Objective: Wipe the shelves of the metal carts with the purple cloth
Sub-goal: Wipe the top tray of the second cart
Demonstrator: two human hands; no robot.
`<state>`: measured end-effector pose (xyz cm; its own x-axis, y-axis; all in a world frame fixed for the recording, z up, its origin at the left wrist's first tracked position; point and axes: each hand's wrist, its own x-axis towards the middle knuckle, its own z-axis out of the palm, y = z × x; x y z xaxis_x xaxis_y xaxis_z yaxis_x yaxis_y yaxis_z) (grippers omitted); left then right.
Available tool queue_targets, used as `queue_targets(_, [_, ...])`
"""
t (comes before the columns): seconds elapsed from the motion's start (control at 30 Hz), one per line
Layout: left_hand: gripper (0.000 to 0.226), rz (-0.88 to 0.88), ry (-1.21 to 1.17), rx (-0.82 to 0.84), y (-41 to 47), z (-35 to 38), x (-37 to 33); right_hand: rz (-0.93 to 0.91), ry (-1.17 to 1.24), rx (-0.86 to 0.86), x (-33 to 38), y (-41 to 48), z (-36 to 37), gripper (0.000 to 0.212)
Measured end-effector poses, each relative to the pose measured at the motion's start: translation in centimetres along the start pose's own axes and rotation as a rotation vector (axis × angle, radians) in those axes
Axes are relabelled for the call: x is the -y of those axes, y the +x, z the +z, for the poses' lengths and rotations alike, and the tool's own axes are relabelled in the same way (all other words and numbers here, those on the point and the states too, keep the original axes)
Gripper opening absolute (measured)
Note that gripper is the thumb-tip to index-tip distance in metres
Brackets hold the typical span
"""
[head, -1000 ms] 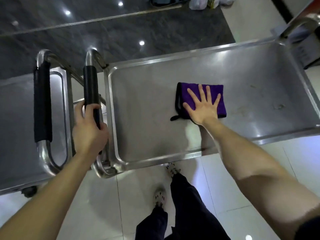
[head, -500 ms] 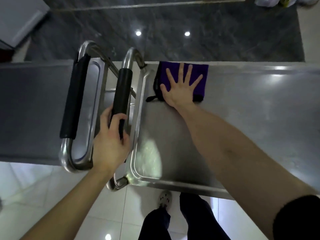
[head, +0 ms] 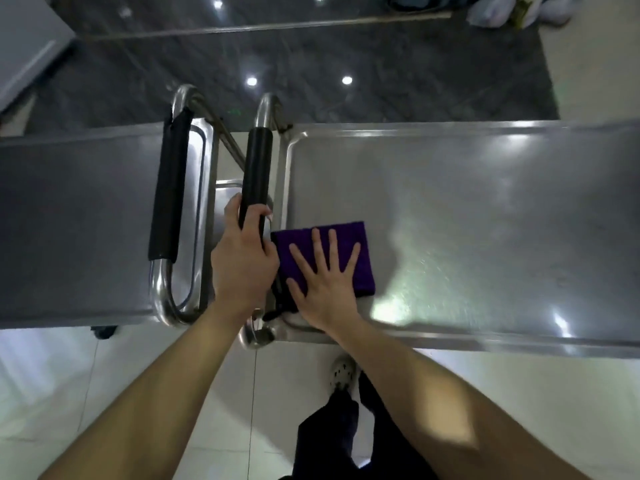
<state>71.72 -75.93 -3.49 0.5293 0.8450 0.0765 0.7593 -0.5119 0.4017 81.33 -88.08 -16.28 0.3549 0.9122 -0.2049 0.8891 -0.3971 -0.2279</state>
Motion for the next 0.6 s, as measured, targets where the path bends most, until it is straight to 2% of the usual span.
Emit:
queue_targets(0.13, [0.046,0.028,-0.002,0.001,0.0,0.0,0.3,-0.027,-0.027,0.037,-0.5,-3.1,0.0,0.068])
queue_targets(0.27, [0.043,0.055,0.027,-0.003,0.1,-0.3,0.6,0.002,-0.041,0.058,-4.0,-4.7,-1.1,0.065])
queue_targets(0.47, [0.047,0.062,0.177,-0.016,0.2,-0.4,0.1,0.181,-0.119,0.125,-17.6,-11.4,-4.1,0.065])
queue_targets(0.53, [0.046,0.153,0.26,-0.049,0.2,-0.5,0.0,0.251,-0.129,0.161,-21.5,-13.8,-5.0,0.068])
queue_targets(0.6, [0.044,0.323,0.409,-0.076,0.4,-0.5,-0.1,0.305,-0.123,0.172,-23.5,-15.1,-5.4,0.07])
